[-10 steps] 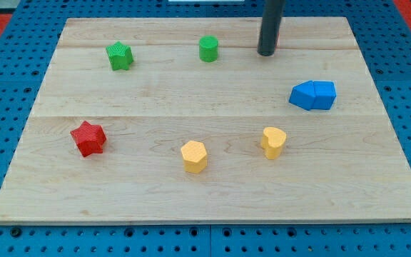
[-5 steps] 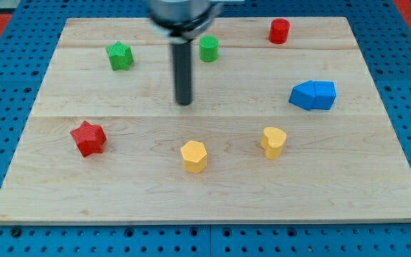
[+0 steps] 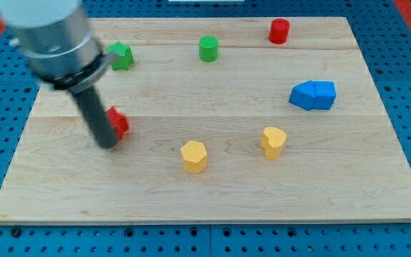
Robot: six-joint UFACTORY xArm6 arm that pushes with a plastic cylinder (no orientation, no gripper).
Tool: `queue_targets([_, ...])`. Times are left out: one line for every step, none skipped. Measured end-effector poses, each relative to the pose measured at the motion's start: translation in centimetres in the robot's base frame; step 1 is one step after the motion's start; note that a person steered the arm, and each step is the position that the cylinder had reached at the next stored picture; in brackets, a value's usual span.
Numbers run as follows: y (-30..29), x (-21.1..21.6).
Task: Move red star towards red circle
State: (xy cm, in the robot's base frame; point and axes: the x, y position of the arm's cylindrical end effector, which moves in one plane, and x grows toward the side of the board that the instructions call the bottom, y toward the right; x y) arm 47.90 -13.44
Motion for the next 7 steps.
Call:
queue_targets([-0.1, -2.5])
queue_targets([-6.6, -1.4])
queue_targets([-3.7, -4.3])
queue_targets([4.8, -6.1])
queue_targets([6.1, -11.5])
queue_targets([7.7, -12.6])
queue_targets([12.0, -12.7])
